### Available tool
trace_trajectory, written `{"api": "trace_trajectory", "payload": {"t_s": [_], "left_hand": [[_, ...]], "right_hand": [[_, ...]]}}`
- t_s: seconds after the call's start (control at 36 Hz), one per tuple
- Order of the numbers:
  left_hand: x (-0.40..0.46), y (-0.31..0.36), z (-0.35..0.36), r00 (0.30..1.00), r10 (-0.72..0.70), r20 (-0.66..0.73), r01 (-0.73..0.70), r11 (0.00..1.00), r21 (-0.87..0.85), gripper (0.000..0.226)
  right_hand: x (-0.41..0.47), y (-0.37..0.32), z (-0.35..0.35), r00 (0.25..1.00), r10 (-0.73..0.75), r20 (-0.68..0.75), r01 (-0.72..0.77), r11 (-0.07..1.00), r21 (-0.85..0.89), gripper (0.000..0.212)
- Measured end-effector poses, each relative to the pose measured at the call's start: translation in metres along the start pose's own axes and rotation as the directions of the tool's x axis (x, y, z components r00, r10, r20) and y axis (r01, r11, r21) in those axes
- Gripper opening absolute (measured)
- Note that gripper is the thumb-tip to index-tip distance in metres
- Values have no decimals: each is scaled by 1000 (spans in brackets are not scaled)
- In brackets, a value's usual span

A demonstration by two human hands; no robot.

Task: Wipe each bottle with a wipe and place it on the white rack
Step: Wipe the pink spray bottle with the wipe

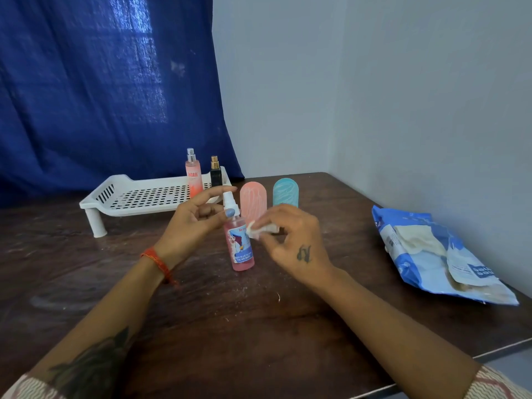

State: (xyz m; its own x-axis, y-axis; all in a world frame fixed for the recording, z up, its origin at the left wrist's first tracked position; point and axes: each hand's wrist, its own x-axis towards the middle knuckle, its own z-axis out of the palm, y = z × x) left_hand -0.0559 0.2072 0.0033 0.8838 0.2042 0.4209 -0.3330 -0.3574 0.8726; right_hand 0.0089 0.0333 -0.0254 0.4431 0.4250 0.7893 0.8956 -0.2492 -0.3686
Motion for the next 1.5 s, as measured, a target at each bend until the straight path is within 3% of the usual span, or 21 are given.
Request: {"api": "trace_trajectory", "payload": {"t_s": [0.03, 0.08, 0.28, 0.47, 0.69, 0.83, 0.94, 1.03, 1.14, 1.22, 1.31, 1.39, 1.44, 1.5], "left_hand": [[0, 0, 1, 1000, 0, 1, 0, 1000, -5, 37], [0, 0, 1, 1000, 3, 5, -3, 1000, -15, 37], [1, -3, -2, 1000, -24, 14, 24, 998, -60, 37], [2, -5, -1, 1000, -20, 8, 21, 1000, -22, 36], [1, -4, -1, 998, -60, 37, 60, 998, -7, 45], [0, -6, 1, 983, -121, 135, 116, 992, 45, 78], [0, -7, 2, 981, -126, 147, 121, 992, 44, 84], [0, -10, 0, 983, -126, 130, 127, 992, -5, 82], [1, -7, -2, 989, -98, 109, 111, 986, -121, 81], [1, -2, -2, 988, -106, 111, 128, 967, -221, 80], [-1, 0, 1, 984, -109, 141, 138, 967, -215, 80], [-2, -1, 5, 979, -82, 186, 111, 983, -149, 81], [-2, -2, 7, 976, -68, 205, 90, 991, -100, 82], [-2, -3, 8, 977, -51, 207, 62, 997, -49, 82]], "right_hand": [[1, 1, 3, 998, 12, -68, -11, 1000, 7, 11], [2, 1, 7, 998, 20, -65, -18, 999, 30, 13], [-4, 0, 5, 973, 77, 218, -92, 994, 59, 6], [-7, -6, -1, 924, 22, 381, -7, 999, -41, 8], [-9, -9, 3, 968, -53, 244, 50, 999, 18, 11], [-10, -15, 1, 940, -160, 301, 165, 986, 10, 19], [-11, -15, 3, 909, -216, 357, 242, 970, -30, 19], [-11, -11, 3, 938, -160, 307, 177, 984, -27, 18], [-10, -9, 6, 985, 52, 164, -64, 996, 68, 13], [-5, -9, 3, 959, 235, 159, -264, 945, 194, 10], [-4, -7, 3, 927, 335, 168, -366, 906, 214, 10], [-1, -5, 3, 948, 317, -34, -307, 936, 172, 8], [0, -7, 2, 967, 194, -167, -176, 978, 114, 9], [-1, -11, 1, 979, 30, -199, -26, 999, 24, 10]]}}
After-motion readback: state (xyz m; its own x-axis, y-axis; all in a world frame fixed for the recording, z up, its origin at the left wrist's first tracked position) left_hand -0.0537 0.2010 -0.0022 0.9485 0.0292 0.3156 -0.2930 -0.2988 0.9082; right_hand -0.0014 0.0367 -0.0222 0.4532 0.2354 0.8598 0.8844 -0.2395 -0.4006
